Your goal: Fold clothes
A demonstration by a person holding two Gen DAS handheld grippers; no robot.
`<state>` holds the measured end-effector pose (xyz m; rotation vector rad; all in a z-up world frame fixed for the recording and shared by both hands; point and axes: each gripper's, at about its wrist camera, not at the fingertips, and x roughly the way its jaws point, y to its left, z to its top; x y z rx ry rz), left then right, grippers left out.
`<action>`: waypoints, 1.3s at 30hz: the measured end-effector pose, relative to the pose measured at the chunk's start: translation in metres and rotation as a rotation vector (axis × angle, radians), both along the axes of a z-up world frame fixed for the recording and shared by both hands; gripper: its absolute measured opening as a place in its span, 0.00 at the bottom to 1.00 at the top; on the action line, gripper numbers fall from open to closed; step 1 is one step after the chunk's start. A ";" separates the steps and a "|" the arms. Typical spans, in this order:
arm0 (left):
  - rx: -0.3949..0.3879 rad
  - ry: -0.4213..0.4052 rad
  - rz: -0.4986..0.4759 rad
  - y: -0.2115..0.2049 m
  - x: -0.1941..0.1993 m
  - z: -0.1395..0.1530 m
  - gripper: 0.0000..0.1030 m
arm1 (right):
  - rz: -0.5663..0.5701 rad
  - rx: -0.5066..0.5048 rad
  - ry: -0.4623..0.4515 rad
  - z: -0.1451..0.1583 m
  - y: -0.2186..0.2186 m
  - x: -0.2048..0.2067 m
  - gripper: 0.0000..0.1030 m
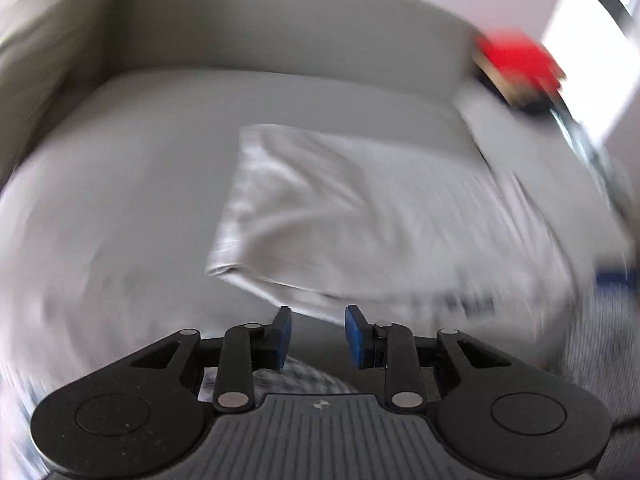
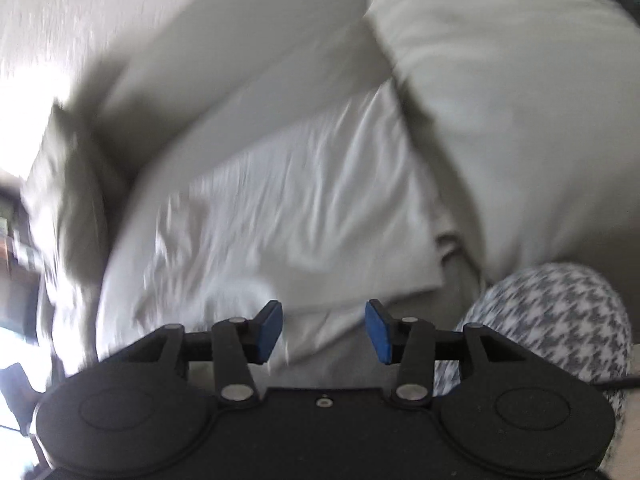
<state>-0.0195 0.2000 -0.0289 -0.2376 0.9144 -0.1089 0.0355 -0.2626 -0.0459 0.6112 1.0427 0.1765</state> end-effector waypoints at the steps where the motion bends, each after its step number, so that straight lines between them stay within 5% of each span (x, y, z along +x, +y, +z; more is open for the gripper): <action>1: -0.051 -0.008 0.082 0.011 0.001 -0.004 0.27 | -0.041 0.013 -0.032 -0.002 -0.006 -0.002 0.45; 6: -0.196 -0.023 0.287 0.041 0.011 -0.020 0.27 | -0.149 -0.027 -0.092 -0.021 -0.019 -0.004 0.42; 17: -0.233 0.017 0.391 0.055 0.041 -0.034 0.28 | -0.217 -0.040 -0.101 -0.022 -0.034 0.000 0.44; 19: -0.246 0.054 0.316 0.053 0.048 -0.039 0.26 | -0.208 -0.057 -0.104 -0.022 -0.034 0.003 0.44; 24: -0.055 0.120 0.288 0.033 0.065 -0.041 0.14 | -0.171 -0.149 -0.079 -0.026 -0.029 0.018 0.43; 30: 0.325 0.126 0.202 -0.015 0.064 -0.039 0.04 | -0.044 -0.270 -0.006 -0.036 -0.010 0.043 0.43; 34: 0.301 0.065 0.228 -0.006 0.051 -0.031 0.05 | 0.109 -0.460 0.039 -0.050 0.014 0.049 0.47; 38: 0.281 -0.073 0.233 -0.005 0.028 -0.017 0.06 | 0.094 -0.689 0.081 -0.036 0.022 0.042 0.35; 39: 0.268 -0.103 0.219 -0.009 0.028 -0.012 0.06 | 0.081 -0.668 0.073 -0.032 0.019 0.039 0.35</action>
